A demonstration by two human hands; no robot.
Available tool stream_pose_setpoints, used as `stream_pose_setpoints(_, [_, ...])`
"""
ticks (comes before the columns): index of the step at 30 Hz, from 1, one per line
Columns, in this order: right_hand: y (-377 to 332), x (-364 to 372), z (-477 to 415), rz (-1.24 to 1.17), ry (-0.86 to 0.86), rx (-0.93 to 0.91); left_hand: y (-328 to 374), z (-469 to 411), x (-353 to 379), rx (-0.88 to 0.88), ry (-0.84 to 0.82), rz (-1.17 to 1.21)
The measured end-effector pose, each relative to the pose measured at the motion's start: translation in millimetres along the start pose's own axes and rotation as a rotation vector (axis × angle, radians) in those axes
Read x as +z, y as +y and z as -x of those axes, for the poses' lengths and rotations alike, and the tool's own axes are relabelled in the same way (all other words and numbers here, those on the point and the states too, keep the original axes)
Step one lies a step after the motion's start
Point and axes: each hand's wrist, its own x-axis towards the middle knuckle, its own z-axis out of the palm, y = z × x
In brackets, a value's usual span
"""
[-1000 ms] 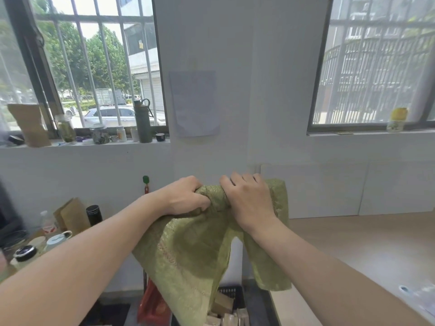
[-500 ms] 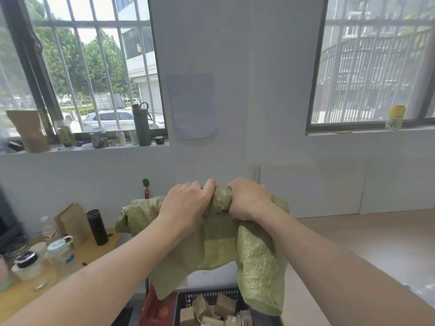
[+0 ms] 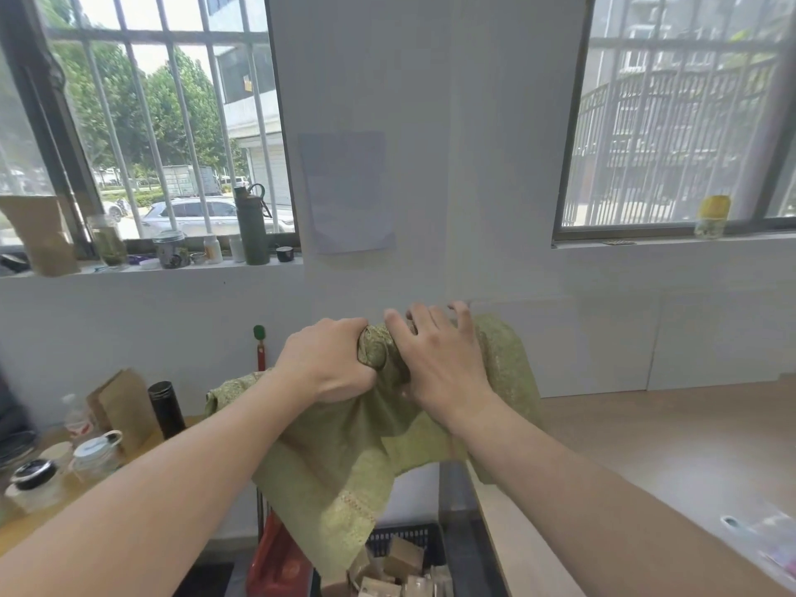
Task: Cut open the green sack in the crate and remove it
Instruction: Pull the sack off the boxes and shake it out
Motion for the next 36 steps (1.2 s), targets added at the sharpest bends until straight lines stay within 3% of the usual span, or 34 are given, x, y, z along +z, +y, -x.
stream_pose_setpoints(4, [2.4, 3.6, -1.1, 0.024, 0.110, 0.005, 1.7, -6.7, -15.6, -0.003, -0.253, 0.278])
stream_pose_setpoints(7, [3.3, 5.9, -3.7, 0.026, 0.122, 0.031, 2.9, -2.1, -15.8, 0.062, -0.286, 0.300])
stream_pose_setpoints(9, [2.6, 3.9, -6.3, -0.001, 0.075, 0.065, 3.4, 3.3, -13.5, 0.102, -0.225, 0.213])
stream_pose_setpoints(14, [4.2, -0.9, -13.8, -0.165, -0.183, 0.174, 11.5, 13.9, -3.7, 0.178, 0.008, -0.268])
stream_pose_setpoints(19, [10.1, -10.5, -23.8, -0.358, -0.464, 0.267, 13.7, 20.1, 15.9, 0.166, 0.209, -0.425])
stream_pose_setpoints(23, [11.9, -19.1, -23.7, -0.442, -0.523, 0.255, 6.6, 18.2, 24.3, 0.147, 0.263, -0.445])
stream_pose_setpoints(28, [13.2, -12.6, -13.5, -0.379, -0.364, 0.125, 2.7, 11.1, 16.4, 0.160, 0.196, -0.351])
stream_pose_setpoints(32, [14.7, -2.6, -4.1, -0.077, -0.153, -0.047, -1.9, 3.1, 6.2, 0.023, 0.098, -0.083])
stream_pose_setpoints(36, [15.8, 5.9, -1.1, 0.000, 0.007, -0.028, -3.9, -1.1, -4.9, 0.001, -0.042, 0.178])
